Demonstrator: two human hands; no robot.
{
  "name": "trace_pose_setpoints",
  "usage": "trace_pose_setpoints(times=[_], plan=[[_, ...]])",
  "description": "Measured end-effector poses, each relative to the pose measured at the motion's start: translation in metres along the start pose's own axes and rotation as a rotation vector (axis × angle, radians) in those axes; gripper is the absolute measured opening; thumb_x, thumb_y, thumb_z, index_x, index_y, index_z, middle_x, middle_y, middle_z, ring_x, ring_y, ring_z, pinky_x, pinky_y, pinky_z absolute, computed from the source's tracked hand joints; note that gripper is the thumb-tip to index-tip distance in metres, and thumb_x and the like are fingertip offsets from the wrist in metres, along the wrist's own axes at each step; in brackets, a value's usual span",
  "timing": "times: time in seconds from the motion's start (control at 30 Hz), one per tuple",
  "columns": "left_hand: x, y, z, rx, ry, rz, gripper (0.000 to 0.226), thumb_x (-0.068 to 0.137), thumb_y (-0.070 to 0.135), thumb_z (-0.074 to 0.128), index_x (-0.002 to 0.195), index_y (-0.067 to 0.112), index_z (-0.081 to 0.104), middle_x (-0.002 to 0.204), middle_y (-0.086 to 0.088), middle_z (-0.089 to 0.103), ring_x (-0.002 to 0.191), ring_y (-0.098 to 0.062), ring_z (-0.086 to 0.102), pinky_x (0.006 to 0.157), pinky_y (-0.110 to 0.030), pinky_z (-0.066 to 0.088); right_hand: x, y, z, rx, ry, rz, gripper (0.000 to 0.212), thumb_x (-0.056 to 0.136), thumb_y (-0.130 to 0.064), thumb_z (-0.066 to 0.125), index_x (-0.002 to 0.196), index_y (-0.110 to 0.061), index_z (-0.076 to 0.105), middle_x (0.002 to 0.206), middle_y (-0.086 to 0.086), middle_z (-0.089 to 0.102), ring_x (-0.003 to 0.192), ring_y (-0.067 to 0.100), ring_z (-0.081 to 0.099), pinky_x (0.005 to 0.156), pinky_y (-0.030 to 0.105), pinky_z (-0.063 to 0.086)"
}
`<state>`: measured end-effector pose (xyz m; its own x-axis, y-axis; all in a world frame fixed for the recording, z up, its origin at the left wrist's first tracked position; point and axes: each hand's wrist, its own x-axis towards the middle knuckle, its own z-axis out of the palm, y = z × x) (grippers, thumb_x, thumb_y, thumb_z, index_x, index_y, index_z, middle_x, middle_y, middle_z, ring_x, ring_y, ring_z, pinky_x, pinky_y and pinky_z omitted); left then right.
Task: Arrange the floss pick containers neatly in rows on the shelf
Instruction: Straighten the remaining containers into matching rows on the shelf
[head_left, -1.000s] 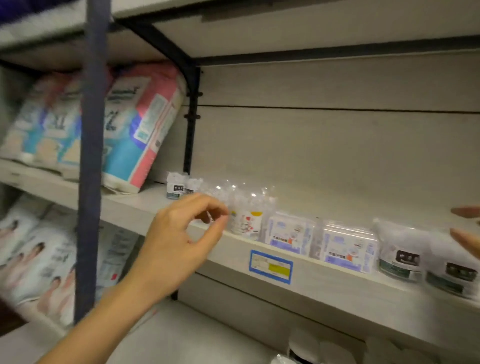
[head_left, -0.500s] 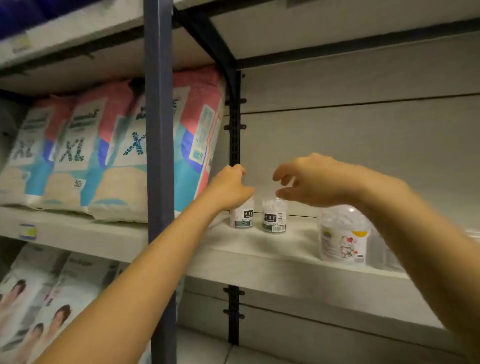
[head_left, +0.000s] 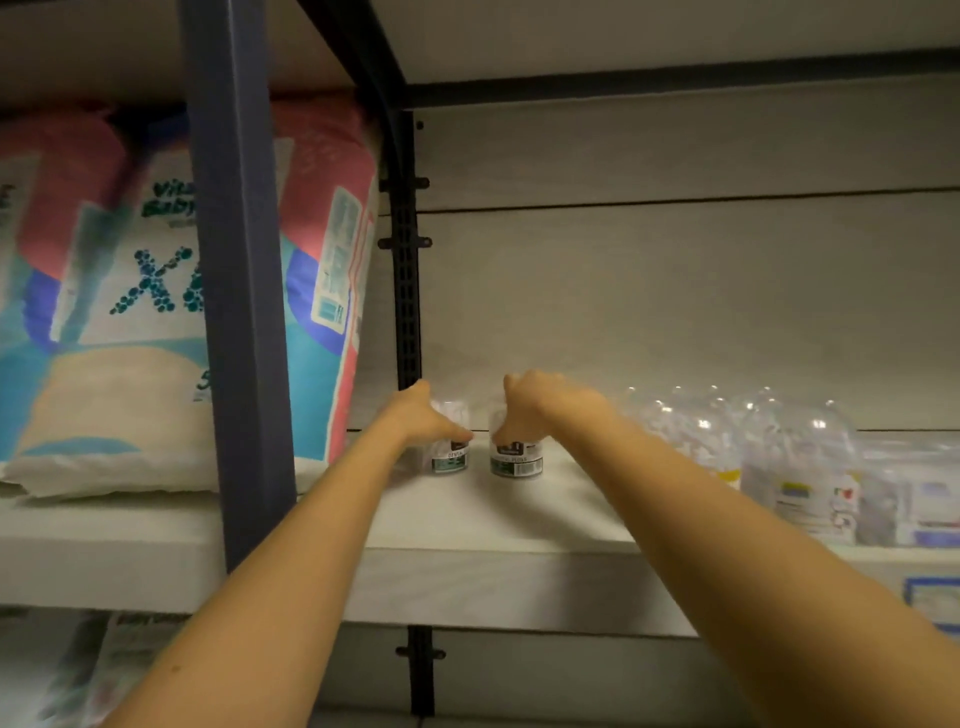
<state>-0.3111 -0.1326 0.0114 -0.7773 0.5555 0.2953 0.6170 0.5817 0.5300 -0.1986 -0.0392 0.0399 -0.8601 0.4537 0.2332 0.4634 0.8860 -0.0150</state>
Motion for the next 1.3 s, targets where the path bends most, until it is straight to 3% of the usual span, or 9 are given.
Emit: trace_pose_setpoints(times=[0.2, 0.4, 0.53, 0.73, 0.83, 0.93, 1.0, 1.17, 1.3], plan=[[-0.037, 0.031, -0.023, -0.206, 0.155, 0.053, 0.081, 0.076, 0.030, 0.074, 0.137, 0.005, 0.026, 0.134, -0.014, 0.046, 0.114, -0.029, 0.050, 0.078, -0.031, 0.038, -0.042, 0.002, -0.034, 0.072, 0.138, -0.066, 0.066, 0.081, -0.036, 0.066, 0.134, -0.011, 0.037, 0.129, 0.013, 0.049, 0.114, 0.034, 0.051, 0.089, 0.040, 0.046], [-0.125, 0.073, -0.043, -0.451, 0.382, 0.366, 0.068, 0.071, 0.035, 0.074, 0.122, 0.024, 0.031, 0.114, 0.007, 0.042, 0.099, -0.015, 0.049, 0.081, -0.030, 0.040, -0.153, 0.059, -0.089, 0.079, 0.395, -0.156, 0.070, 0.078, -0.051, 0.061, 0.137, -0.029, 0.031, 0.138, -0.001, 0.044, 0.116, 0.023, 0.050, 0.096, 0.044, 0.045], [-0.168, 0.120, -0.030, -0.601, 0.238, 0.490, 0.077, 0.043, 0.055, 0.071, 0.110, 0.036, 0.039, 0.103, 0.016, 0.059, 0.095, -0.005, 0.057, 0.080, -0.033, 0.047, -0.224, 0.122, -0.107, 0.183, 0.394, -0.114, 0.075, 0.067, -0.058, 0.057, 0.134, -0.034, 0.036, 0.134, -0.007, 0.047, 0.100, 0.008, 0.050, 0.086, 0.028, 0.046], [-0.197, 0.204, 0.023, -0.736, 0.050, 0.598, 0.051, 0.044, 0.038, 0.072, 0.091, 0.034, 0.055, 0.087, 0.013, 0.067, 0.071, 0.009, 0.065, 0.056, -0.007, 0.049, -0.283, 0.226, -0.109, 0.206, 0.338, -0.043, 0.085, 0.051, -0.067, 0.049, 0.131, -0.040, 0.038, 0.131, -0.013, 0.047, 0.085, 0.000, 0.055, 0.070, 0.019, 0.048], [-0.209, 0.248, 0.053, -0.742, 0.069, 0.610, 0.053, 0.042, 0.042, 0.073, 0.091, 0.033, 0.057, 0.089, 0.012, 0.068, 0.072, 0.008, 0.066, 0.059, -0.005, 0.049, -0.305, 0.281, -0.110, 0.228, 0.316, -0.052, 0.080, 0.055, -0.064, 0.050, 0.130, -0.040, 0.039, 0.121, -0.019, 0.046, 0.085, 0.000, 0.057, 0.065, 0.017, 0.050], [-0.218, 0.291, 0.082, -0.738, 0.092, 0.592, 0.063, 0.039, 0.048, 0.073, 0.099, 0.033, 0.059, 0.097, 0.009, 0.069, 0.084, -0.002, 0.068, 0.074, -0.019, 0.054, -0.319, 0.335, -0.114, 0.230, 0.316, -0.084, 0.073, 0.060, -0.061, 0.052, 0.130, -0.042, 0.039, 0.108, -0.027, 0.042, 0.082, -0.002, 0.058, 0.060, 0.007, 0.050], [-0.224, 0.320, 0.097, -0.722, 0.103, 0.569, 0.071, 0.039, 0.049, 0.072, 0.106, 0.030, 0.059, 0.101, 0.008, 0.068, 0.091, -0.007, 0.066, 0.078, -0.024, 0.051, -0.325, 0.368, -0.117, 0.254, 0.309, -0.097, 0.075, 0.059, -0.061, 0.052, 0.130, -0.042, 0.039, 0.112, -0.025, 0.043, 0.085, 0.001, 0.060, 0.061, 0.011, 0.052], [-0.234, 0.365, 0.116, -0.623, 0.144, 0.527, 0.066, 0.045, 0.046, 0.070, 0.108, 0.030, 0.057, 0.093, 0.013, 0.063, 0.080, 0.006, 0.058, 0.058, -0.001, 0.043, -0.328, 0.426, -0.120, 0.318, 0.289, -0.148, 0.076, 0.055, -0.065, 0.053, 0.126, -0.046, 0.039, 0.117, -0.022, 0.045, 0.087, 0.003, 0.060, 0.063, 0.016, 0.050], [-0.237, 0.367, 0.126, -0.615, 0.153, 0.460, 0.073, 0.045, 0.049, 0.071, 0.113, 0.029, 0.055, 0.098, 0.014, 0.066, 0.084, 0.005, 0.059, 0.065, -0.011, 0.043, -0.319, 0.446, -0.110, 0.353, 0.298, -0.186, 0.076, 0.054, -0.067, 0.053, 0.126, -0.047, 0.039, 0.118, -0.024, 0.044, 0.089, 0.001, 0.058, 0.065, 0.017, 0.048]])
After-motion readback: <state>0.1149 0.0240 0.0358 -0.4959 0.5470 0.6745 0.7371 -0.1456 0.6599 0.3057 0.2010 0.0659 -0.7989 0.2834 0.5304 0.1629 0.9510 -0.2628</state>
